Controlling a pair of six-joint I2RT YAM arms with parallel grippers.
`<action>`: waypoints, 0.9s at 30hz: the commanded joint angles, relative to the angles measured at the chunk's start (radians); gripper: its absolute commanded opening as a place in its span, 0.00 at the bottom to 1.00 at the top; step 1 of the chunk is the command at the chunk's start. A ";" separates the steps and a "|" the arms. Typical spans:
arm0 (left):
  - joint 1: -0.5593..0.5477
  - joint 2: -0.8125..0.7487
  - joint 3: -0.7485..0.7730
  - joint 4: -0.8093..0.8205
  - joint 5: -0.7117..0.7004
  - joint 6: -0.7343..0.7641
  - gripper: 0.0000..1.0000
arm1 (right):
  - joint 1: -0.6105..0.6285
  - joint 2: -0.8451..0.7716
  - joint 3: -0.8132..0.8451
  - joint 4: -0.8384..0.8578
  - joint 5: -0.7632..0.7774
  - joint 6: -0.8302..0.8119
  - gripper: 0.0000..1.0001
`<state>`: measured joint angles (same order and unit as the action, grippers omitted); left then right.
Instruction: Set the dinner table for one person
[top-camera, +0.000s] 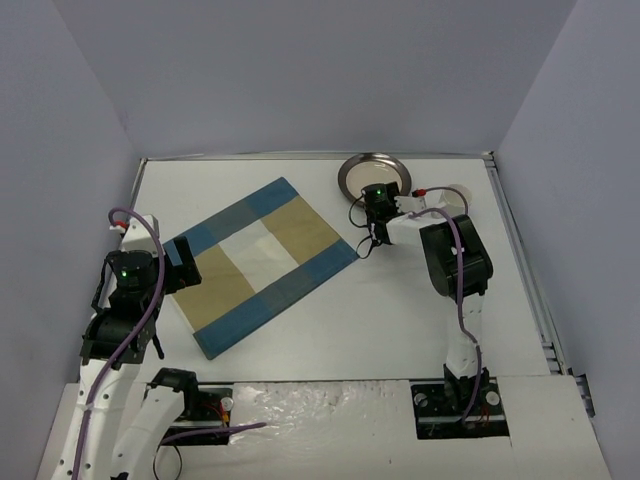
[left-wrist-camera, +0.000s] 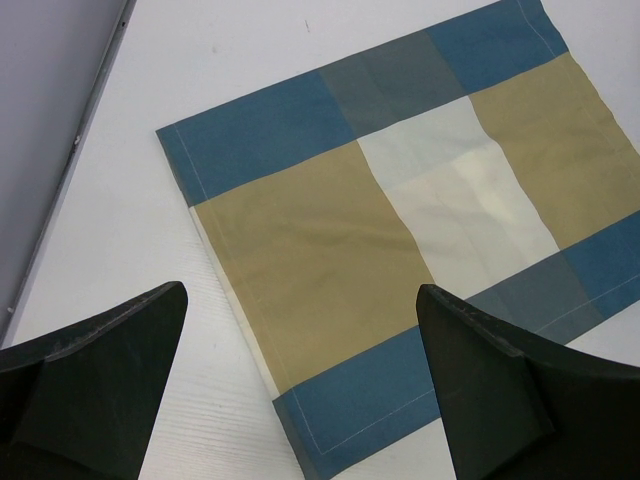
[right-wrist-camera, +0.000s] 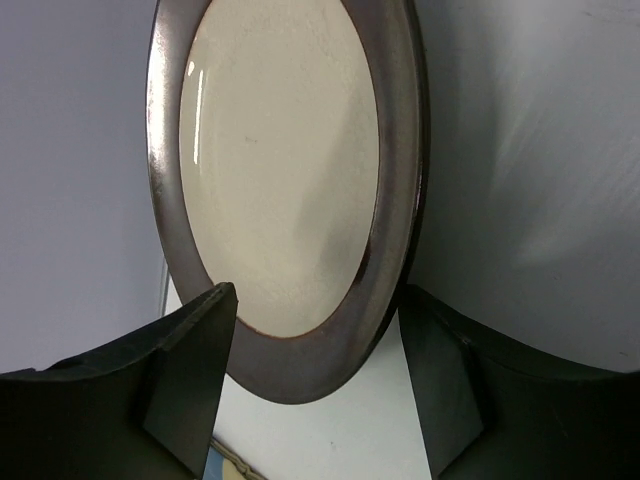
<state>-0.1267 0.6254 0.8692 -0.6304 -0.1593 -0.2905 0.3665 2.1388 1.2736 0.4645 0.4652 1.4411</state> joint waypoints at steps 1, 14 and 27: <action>-0.007 0.007 0.010 0.048 -0.015 0.014 0.97 | -0.014 0.007 0.014 0.035 0.073 0.098 0.55; -0.007 0.007 0.010 0.050 -0.014 0.013 0.97 | -0.009 -0.059 -0.099 0.205 0.032 0.127 0.00; -0.005 0.010 0.008 0.049 -0.008 0.011 0.97 | -0.004 -0.252 -0.283 0.665 -0.137 -0.049 0.00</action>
<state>-0.1299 0.6254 0.8692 -0.6304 -0.1623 -0.2905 0.3553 2.0397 0.9925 0.7929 0.3812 1.4731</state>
